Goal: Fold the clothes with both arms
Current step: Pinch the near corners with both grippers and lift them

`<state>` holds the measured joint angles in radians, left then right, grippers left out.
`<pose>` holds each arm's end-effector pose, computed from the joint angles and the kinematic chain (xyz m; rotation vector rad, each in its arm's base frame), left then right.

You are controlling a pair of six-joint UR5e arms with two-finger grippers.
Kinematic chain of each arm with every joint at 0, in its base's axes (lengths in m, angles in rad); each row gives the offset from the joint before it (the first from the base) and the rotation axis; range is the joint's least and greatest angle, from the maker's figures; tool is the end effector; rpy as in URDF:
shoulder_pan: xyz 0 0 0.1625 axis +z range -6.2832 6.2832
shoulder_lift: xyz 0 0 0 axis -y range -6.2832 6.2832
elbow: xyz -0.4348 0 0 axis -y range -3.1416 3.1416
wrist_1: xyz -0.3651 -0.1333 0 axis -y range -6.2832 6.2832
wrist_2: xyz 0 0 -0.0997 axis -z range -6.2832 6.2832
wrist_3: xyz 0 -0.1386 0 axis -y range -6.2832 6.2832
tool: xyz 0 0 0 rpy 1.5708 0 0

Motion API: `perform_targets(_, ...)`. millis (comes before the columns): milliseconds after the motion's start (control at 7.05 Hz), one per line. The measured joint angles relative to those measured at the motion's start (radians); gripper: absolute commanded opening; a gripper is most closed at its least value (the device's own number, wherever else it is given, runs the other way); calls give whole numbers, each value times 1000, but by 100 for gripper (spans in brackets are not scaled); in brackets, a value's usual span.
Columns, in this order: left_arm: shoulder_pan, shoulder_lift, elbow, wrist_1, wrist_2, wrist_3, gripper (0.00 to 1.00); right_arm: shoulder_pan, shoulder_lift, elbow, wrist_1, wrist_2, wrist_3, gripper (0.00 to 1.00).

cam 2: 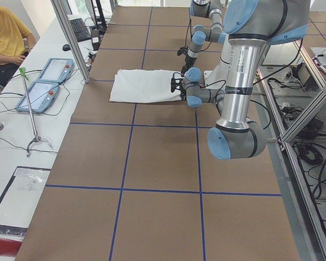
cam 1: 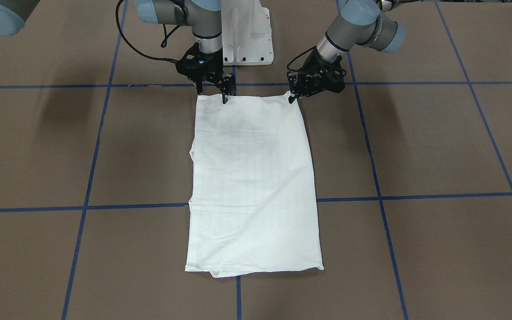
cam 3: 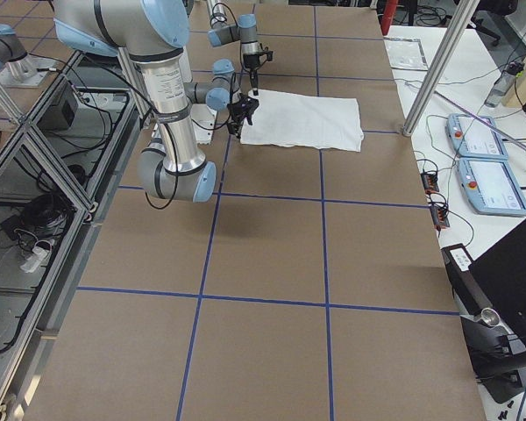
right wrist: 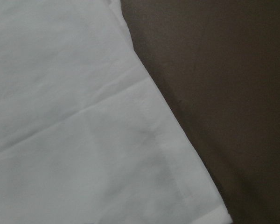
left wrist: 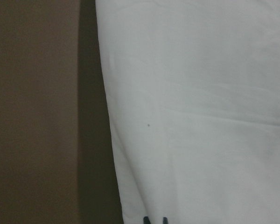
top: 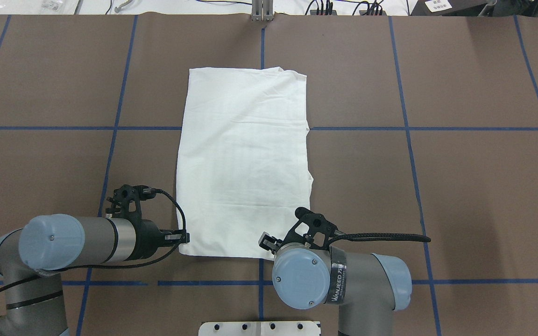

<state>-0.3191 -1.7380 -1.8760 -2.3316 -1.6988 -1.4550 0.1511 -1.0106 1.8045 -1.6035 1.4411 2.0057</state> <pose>0.4957 -0.2855 0.3766 0.1570 1.2267 -0.0978 -0.6238 -0.2479 0.3012 0.0149 -0.7825 0.6057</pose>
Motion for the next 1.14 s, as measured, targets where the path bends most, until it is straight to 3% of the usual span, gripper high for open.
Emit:
perform_targets(426,0,2,-5,0,-1,1,0,-1,38,-45,-1,-2,16,94)
perform_targets(568,0,3,-6,0,-1,1,0,-1,48,-56,-1,-3,22,80)
perform_targets(710,0,3,-6,0,-1,1,0,-1,53,-62,0,-7,24,48)
perform_targets(852,0,3,-6,0,0,1,0,-1,58,-65,0,-15,33,0)
perform_targets(1135,0,2,-6,0,1,1,0,0,67,-68,-2,-23,61,0)
